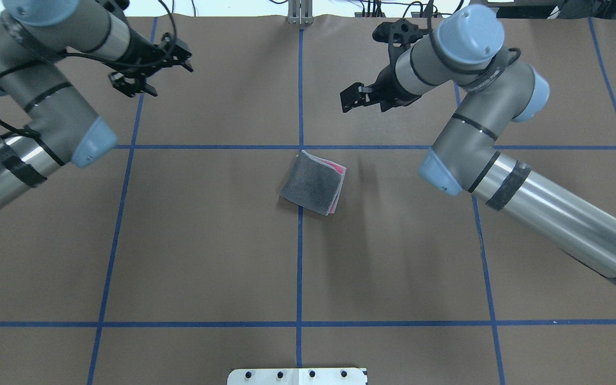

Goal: Fold towel twice with both arms

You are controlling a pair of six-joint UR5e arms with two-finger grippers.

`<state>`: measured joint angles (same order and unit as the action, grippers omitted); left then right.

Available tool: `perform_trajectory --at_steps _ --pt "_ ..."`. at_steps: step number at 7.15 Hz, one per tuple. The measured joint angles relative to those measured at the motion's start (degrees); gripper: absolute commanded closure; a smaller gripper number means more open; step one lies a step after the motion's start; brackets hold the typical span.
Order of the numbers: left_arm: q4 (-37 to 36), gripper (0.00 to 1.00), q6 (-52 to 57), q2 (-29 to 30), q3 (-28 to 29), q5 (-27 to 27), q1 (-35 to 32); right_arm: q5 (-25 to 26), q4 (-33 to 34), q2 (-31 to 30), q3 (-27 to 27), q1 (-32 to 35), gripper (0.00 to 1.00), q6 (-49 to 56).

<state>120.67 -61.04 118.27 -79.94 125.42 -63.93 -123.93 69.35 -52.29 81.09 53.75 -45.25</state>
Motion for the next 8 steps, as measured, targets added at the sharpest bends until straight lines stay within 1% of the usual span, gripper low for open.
perform_trajectory --at_steps 1,3,4,5,6,7,8 --pt "-2.15 0.0 11.03 -2.36 0.07 1.51 -4.6 -0.69 7.96 -0.99 2.11 2.99 0.01 7.3" --pt "-10.32 0.0 34.94 -5.34 -0.03 4.07 -13.4 -1.52 21.78 -4.26 6.66 9.45 0.01 24.31" --pt "-12.56 0.0 47.96 -7.96 0.03 4.49 -17.41 -2.55 25.62 -6.9 9.14 11.85 0.01 30.97" --pt "-13.47 0.0 57.9 -10.7 0.06 4.63 -20.87 -3.34 26.45 -11.03 12.12 12.98 0.01 34.17" --pt "-13.86 0.0 65.69 -13.68 0.04 4.72 -23.98 -3.67 25.84 -15.16 13.91 13.49 0.01 35.36" --pt "-13.97 0.0 70.92 -16.61 -0.05 5.04 -25.97 -3.64 25.55 -18.14 14.42 14.44 0.01 35.7" --pt "-13.79 0.0 73.59 -19.65 -0.19 5.61 -26.9 -3.63 26.14 -19.73 14.08 17.08 0.01 35.6"
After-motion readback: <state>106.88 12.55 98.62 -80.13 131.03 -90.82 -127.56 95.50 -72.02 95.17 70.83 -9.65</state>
